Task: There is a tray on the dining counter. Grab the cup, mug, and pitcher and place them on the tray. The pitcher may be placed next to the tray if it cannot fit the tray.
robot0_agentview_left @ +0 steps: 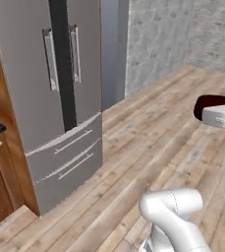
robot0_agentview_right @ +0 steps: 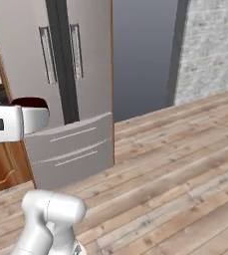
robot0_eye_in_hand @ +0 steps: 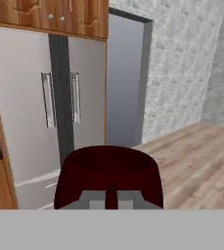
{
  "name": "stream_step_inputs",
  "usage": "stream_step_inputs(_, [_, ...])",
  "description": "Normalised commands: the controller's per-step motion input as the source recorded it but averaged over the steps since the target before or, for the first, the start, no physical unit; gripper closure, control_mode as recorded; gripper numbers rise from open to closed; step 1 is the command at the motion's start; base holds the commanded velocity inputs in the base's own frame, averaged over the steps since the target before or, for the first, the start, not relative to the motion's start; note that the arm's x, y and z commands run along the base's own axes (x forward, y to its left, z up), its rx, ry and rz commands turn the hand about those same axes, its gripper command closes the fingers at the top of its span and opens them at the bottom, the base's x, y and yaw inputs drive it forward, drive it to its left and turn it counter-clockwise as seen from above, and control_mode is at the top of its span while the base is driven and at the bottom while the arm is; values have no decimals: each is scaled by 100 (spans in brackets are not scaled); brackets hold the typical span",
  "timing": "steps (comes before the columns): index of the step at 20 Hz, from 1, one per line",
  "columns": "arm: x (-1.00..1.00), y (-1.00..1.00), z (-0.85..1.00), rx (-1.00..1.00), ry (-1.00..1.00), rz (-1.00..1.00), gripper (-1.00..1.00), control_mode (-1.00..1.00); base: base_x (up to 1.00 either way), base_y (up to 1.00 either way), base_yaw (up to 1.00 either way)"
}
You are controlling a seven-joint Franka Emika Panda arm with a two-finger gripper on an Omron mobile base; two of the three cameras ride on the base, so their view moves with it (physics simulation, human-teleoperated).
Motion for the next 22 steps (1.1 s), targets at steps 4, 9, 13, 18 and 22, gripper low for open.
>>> stream_step_inputs(4, [0, 0, 0, 0, 0, 0, 100, 100, 15, 0, -82])
stream_step_inputs(9, [0, 0, 0, 0, 0, 0, 100, 100, 52, 0, -70])
stream_step_inputs(13, [0, 0, 0, 0, 0, 0, 100, 100, 50, 0, -68])
stream_step_inputs(18, [0, 0, 0, 0, 0, 0, 100, 100, 71, 1, -61])
stream_step_inputs(22, [0, 0, 0, 0, 0, 0, 100, 100, 95, 11, -52])
